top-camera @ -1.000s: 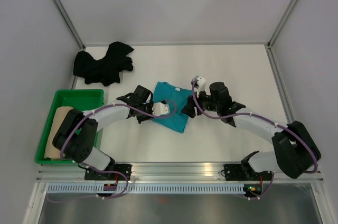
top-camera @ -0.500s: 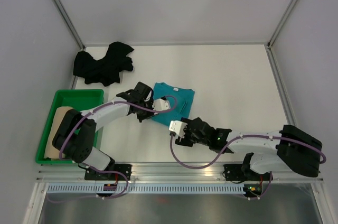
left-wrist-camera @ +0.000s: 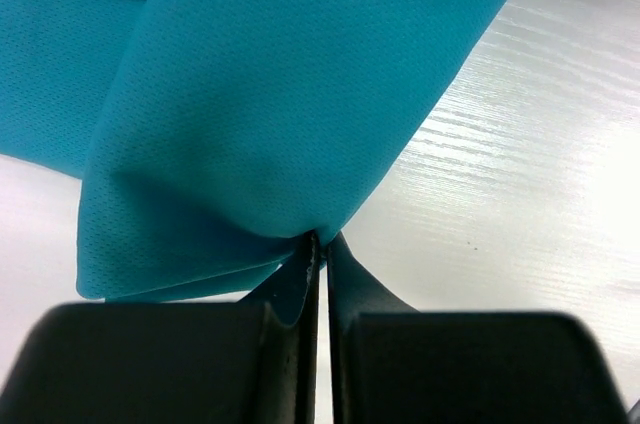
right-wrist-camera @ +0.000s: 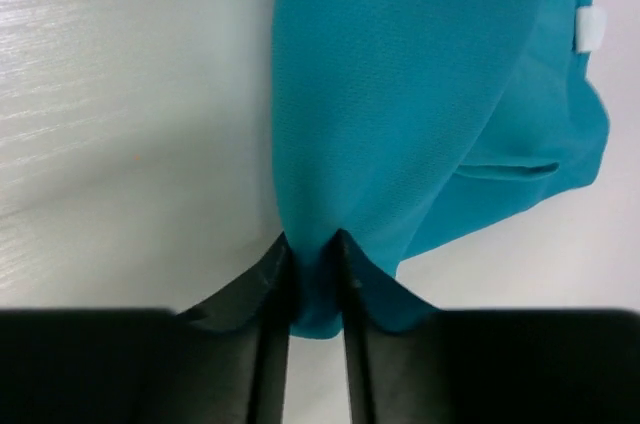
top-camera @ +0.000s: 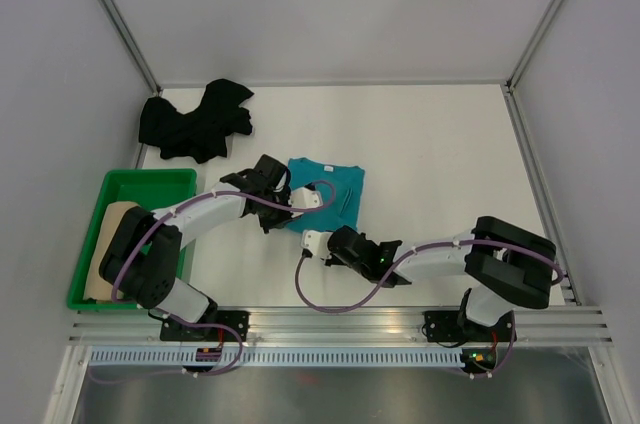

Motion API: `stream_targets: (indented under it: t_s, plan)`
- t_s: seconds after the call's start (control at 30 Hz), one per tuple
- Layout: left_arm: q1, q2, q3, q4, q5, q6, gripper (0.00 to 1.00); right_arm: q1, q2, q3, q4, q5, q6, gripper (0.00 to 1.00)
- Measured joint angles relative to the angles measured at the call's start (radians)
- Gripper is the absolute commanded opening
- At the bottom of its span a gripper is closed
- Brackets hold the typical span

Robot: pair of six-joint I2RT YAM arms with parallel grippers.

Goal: Roll the t-shirts
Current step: Roll the tshirt

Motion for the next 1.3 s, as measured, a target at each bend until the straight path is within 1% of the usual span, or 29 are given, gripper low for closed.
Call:
stream_targets:
  t_s: [0.03, 0.07, 0.1, 0.27, 0.37, 0.4, 0.47, 0.5, 0.57, 0.6, 0.67, 0.73, 0.8, 1.0, 1.23, 1.3]
  plan:
    - [0.000, 0.000, 0.001, -0.004, 0.002, 0.000, 0.02, 0.000, 0.006, 0.006, -0.011, -0.002, 0.005, 0.20]
    - [0.000, 0.000, 0.002, -0.009, 0.005, 0.000, 0.02, 0.000, 0.010, 0.008, -0.018, 0.001, 0.006, 0.05]
    - [0.001, 0.000, 0.005, -0.017, 0.010, 0.000, 0.02, 0.000, 0.011, 0.011, -0.025, 0.002, 0.005, 0.00]
    - [0.019, 0.000, 0.034, -0.067, 0.050, 0.000, 0.02, -0.005, -0.026, 0.019, -0.089, -0.018, 0.046, 0.00]
    - [0.025, -0.007, 0.055, -0.101, 0.070, 0.000, 0.04, -0.023, -0.085, 0.025, -0.153, -0.092, 0.085, 0.00]
    - [0.026, -0.012, 0.062, -0.109, 0.071, 0.000, 0.07, -0.034, -0.104, 0.029, -0.172, -0.125, 0.100, 0.00]
    - [0.026, -0.017, 0.078, -0.124, 0.077, 0.000, 0.21, -0.058, -0.134, 0.034, -0.191, -0.190, 0.133, 0.00]
    - [0.026, -0.017, 0.087, -0.125, 0.079, -0.001, 0.37, -0.087, -0.141, 0.035, -0.195, -0.225, 0.149, 0.00]
    - [0.026, -0.017, 0.103, -0.125, 0.086, -0.005, 0.45, -0.140, -0.146, 0.035, -0.196, -0.290, 0.182, 0.00]
    - [0.026, -0.017, 0.111, -0.125, 0.093, -0.008, 0.52, -0.171, -0.146, 0.035, -0.196, -0.326, 0.197, 0.00]
    - [0.026, -0.017, 0.118, -0.121, 0.105, -0.006, 0.59, -0.231, -0.146, 0.035, -0.196, -0.383, 0.222, 0.00]
    - [0.025, -0.017, 0.118, -0.123, 0.116, -0.002, 0.62, -0.275, -0.146, 0.035, -0.196, -0.430, 0.238, 0.00]
    - [0.023, -0.018, 0.118, -0.124, 0.122, 0.010, 0.70, -0.295, -0.148, 0.035, -0.195, -0.467, 0.247, 0.00]
    - [0.022, -0.018, 0.104, -0.100, 0.123, 0.081, 0.72, -0.340, -0.152, 0.034, -0.174, -0.581, 0.279, 0.00]
    - [0.017, -0.023, -0.014, 0.046, 0.110, 0.181, 0.73, -0.372, -0.165, 0.015, -0.147, -0.676, 0.290, 0.00]
    - [0.017, -0.021, -0.028, 0.089, 0.098, 0.201, 0.70, -0.377, -0.165, 0.015, -0.147, -0.695, 0.290, 0.00]
